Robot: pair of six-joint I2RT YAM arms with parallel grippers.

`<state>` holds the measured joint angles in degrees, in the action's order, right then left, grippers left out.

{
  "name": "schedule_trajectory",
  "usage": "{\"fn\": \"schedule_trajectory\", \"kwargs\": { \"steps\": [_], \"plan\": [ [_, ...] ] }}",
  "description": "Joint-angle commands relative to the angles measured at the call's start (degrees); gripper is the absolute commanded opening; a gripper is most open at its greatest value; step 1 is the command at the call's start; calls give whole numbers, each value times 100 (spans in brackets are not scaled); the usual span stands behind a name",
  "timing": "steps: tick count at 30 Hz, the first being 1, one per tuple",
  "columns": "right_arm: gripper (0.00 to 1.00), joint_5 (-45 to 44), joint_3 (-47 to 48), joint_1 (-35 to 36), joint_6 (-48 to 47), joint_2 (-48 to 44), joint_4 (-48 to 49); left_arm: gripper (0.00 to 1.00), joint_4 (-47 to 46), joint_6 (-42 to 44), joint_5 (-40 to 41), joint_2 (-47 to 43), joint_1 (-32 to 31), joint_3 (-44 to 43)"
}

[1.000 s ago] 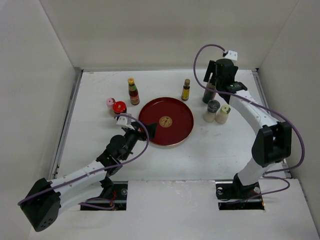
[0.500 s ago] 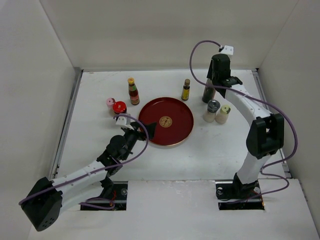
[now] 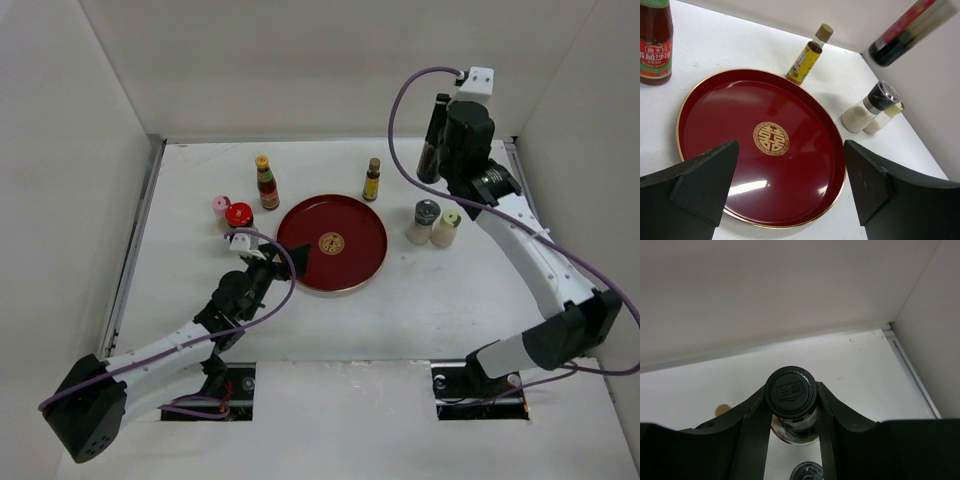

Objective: Organize the condiment bottles

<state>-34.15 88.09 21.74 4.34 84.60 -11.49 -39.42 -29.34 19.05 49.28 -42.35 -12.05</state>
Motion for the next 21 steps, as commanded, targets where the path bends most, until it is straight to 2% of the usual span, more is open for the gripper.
{"fn": "schedule_trajectory", "kwargs": {
  "steps": [1,5,9,15,21],
  "plan": [
    [16,-267,577,589,-433,-558,955,86,-321,-72,134,-207,91,72],
    [17,-127,788,1283,-478,-445,1008,86,47,-80,616,-375,257,81],
    [17,49,973,1750,-347,64,1200,86,663,-185,864,-541,503,-25],
    [16,268,1008,2023,-48,986,1903,86,743,-326,846,-849,759,124],
    [16,330,1271,2084,216,1822,2062,86,743,-353,802,-823,776,124]
  ]
}}
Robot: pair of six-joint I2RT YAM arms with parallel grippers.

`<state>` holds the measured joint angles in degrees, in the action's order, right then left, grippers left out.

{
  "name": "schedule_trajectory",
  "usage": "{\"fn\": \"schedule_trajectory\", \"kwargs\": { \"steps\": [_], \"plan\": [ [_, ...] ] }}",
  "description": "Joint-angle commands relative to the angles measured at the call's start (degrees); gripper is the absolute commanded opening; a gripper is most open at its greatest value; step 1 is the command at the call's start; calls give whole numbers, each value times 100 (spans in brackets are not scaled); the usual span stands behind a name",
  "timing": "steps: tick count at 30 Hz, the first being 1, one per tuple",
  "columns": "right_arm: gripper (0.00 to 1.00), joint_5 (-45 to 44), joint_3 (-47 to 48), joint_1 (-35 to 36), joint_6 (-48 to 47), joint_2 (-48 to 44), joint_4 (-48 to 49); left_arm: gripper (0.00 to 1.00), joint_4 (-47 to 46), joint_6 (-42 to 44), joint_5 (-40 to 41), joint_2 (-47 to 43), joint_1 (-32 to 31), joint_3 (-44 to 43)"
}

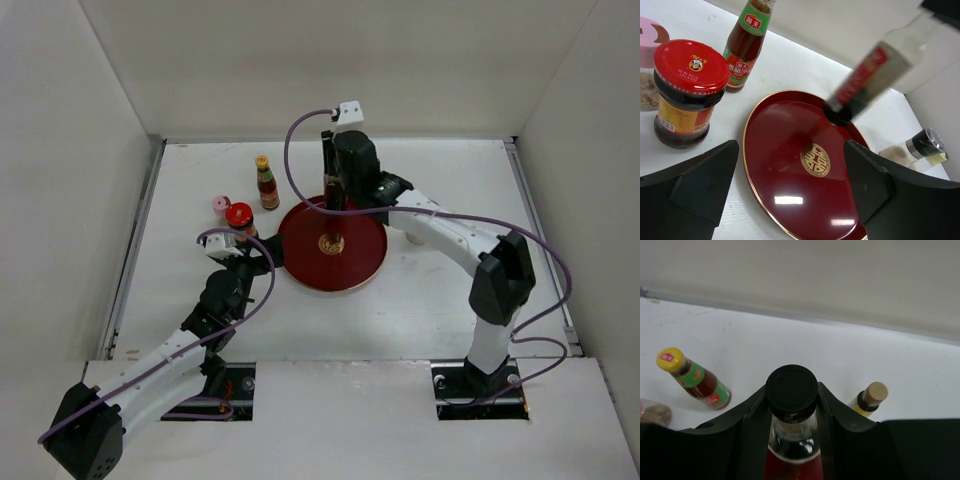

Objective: Organize the condiment bottles

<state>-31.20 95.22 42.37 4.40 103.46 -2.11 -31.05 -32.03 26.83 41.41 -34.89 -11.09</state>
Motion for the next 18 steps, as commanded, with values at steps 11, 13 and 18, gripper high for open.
{"fn": "schedule_trajectory", "kwargs": {
  "steps": [11,13,18],
  "plan": [
    [16,105,314,21,588,535,1318,86,-94,-84,24,-63,31,46],
    [16,88,7,21,640,395,1432,86,-103,-84,15,-54,31,37],
    [17,79,-399,65,676,359,1530,86,-112,-93,15,-36,14,28]
  ]
}}
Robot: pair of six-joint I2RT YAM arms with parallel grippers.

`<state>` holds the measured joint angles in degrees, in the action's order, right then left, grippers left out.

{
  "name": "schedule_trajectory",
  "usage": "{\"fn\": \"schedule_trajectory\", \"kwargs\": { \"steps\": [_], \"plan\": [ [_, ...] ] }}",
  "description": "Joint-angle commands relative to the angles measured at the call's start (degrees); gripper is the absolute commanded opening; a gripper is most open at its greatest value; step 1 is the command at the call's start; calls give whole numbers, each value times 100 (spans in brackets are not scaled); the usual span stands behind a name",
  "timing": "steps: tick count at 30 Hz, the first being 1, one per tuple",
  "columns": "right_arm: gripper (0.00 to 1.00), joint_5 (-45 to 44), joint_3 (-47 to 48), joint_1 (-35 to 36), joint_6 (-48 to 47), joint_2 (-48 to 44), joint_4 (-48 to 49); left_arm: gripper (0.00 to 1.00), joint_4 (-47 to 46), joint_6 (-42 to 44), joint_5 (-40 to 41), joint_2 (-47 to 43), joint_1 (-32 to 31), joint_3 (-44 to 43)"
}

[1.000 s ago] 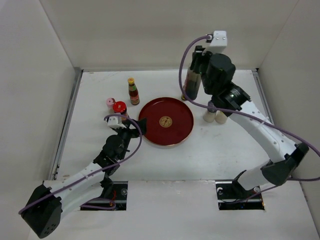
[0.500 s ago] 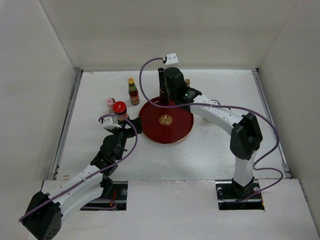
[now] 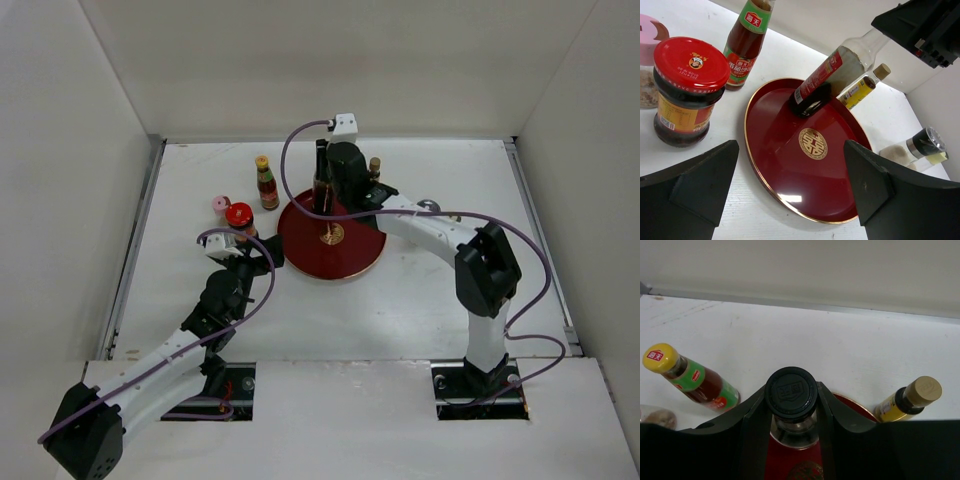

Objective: Organize the condiment bottles

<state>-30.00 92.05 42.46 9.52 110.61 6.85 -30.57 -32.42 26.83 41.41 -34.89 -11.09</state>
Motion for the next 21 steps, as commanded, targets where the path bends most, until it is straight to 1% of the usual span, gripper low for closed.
{"fn": "schedule_trajectory", "kwargs": {
  "steps": [1,3,4,5,7,8,9,11,14,17,20,21],
  "plan": [
    [18,-50,-99,65,164,-321,624,86,-160,-53,15,-36,14,28],
    [21,-50,-117,83,173,-285,598,86,-151,-53,15,-62,14,28],
    [26,-50,-143,100,173,-285,607,86,-143,-53,15,-71,22,37],
    [34,-50,-187,126,156,-294,633,86,-143,-53,15,-89,22,46],
    [56,-50,-240,179,129,-320,651,86,-143,-53,15,-107,31,54],
    [65,-50,-266,188,129,-355,625,86,-143,-53,15,-107,31,55],
    [72,-59,-310,197,120,-408,616,86,-143,-53,15,-98,31,55],
    [81,-68,-407,197,112,-592,598,86,-160,-53,15,-63,14,55],
    [86,-6,-617,197,129,-952,598,86,-178,-53,15,-10,-13,46],
    [87,55,-959,101,164,-1391,563,86,-186,-62,15,-10,-13,37],
    [85,108,-1434,-119,234,-1814,624,86,-186,-62,15,-36,-13,46],
    [82,143,-1644,-267,330,-1945,650,86,-195,-71,15,-36,-13,46]
  ]
}}
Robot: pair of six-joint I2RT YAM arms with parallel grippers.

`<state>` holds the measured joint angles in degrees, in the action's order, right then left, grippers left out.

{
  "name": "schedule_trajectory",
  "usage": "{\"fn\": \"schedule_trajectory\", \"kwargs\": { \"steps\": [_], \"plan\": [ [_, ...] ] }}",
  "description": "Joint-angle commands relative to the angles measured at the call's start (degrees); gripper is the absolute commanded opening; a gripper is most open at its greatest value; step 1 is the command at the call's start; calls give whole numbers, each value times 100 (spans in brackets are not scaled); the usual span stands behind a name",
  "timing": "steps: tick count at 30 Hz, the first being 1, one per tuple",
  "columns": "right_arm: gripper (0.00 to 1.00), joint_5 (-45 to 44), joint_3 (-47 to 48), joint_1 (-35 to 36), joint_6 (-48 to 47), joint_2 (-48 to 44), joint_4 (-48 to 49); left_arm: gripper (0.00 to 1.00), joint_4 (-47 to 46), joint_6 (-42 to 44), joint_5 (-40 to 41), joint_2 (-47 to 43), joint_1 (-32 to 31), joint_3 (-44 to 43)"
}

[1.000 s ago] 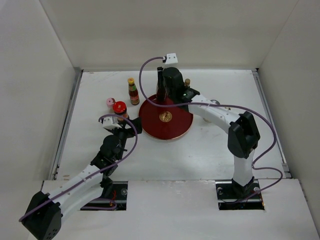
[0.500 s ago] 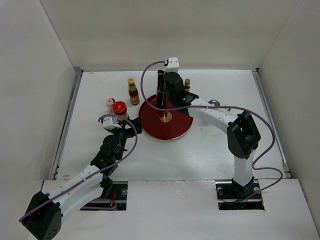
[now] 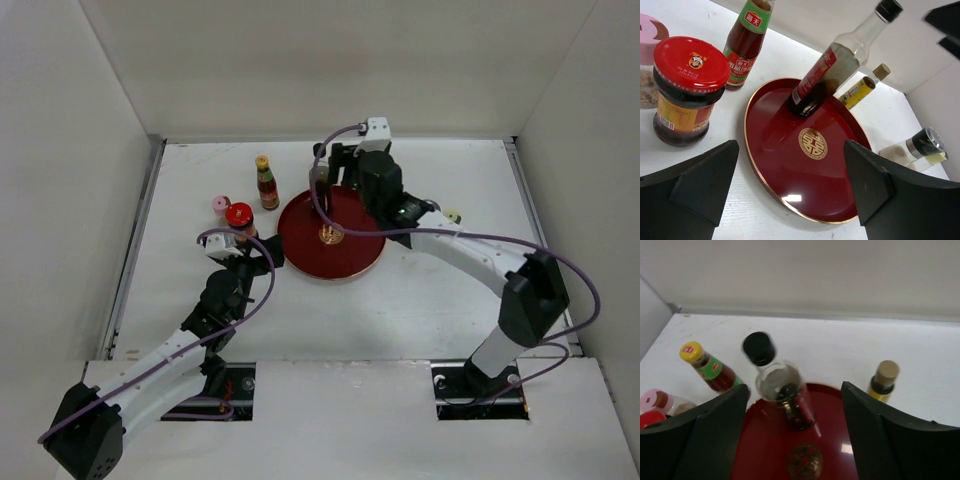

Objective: Organize the condiment bottles

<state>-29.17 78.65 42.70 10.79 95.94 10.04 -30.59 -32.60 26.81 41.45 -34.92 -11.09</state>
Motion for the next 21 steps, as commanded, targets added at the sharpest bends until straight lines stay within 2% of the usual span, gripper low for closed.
{"fn": "schedule_trajectory", "kwargs": {
  "steps": [1,4,6,8,10,12,16,21],
  "plan": [
    [78,104,-420,-406,265,-532,340,86,-193,-62,17,-32,-11,46],
    [55,419,-579,-924,503,-411,271,86,-202,-71,17,3,-28,46],
    [50,604,-343,-1241,556,-34,-27,86,-219,-71,9,30,-28,37],
    [56,754,52,-1452,547,397,-379,86,-219,-71,0,21,-28,46],
    [70,912,412,-1584,495,766,-625,86,-193,-71,0,-23,-2,46],
    [75,1123,711,-1699,451,1066,-775,86,-184,-71,0,-58,7,55],
    [76,1458,959,-1804,380,1374,-767,86,-210,-71,0,3,7,55],
    [67,1502,1196,-1910,442,1752,-732,86,-219,-71,0,47,16,46]
  ]
}}
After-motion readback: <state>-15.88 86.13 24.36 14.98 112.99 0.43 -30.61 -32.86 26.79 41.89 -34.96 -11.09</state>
